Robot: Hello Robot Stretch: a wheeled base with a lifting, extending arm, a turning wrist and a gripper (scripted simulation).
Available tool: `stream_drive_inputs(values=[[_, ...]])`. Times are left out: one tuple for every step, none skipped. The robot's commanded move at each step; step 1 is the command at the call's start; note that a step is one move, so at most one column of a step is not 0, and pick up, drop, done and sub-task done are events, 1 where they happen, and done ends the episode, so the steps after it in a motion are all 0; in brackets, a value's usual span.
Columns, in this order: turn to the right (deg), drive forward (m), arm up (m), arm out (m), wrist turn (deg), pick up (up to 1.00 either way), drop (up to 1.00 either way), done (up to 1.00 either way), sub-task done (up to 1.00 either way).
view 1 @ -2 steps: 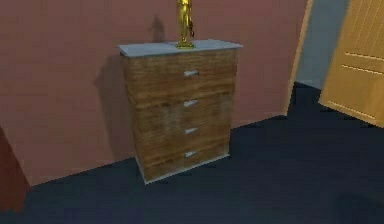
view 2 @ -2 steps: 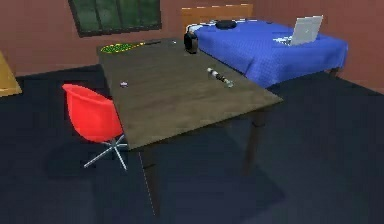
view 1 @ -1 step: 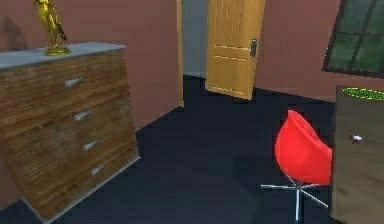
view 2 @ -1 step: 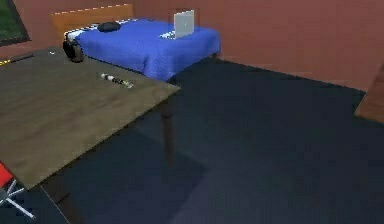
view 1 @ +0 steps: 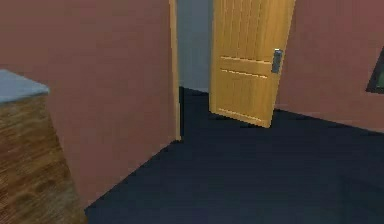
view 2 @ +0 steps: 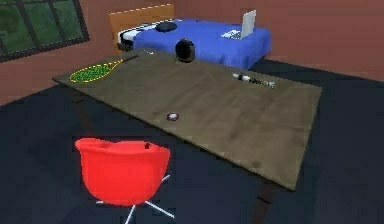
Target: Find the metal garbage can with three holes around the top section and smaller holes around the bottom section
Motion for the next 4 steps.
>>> stream_drive_inputs(values=[[0.0, 0.4, 0.0, 0.0, 0.0, 0.0, 0.0, 0.0, 0.0], [24.0, 0.0, 0.0, 0.0, 0.0, 0.0, 0.0, 0.0, 0.0], [0.0, 0.05, 0.0, 0.0, 0.0, 0.0, 0.0, 0.0, 0.0], [0.0, 1.0, 0.0, 0.0, 0.0, 0.0, 0.0, 0.0, 0.0]])
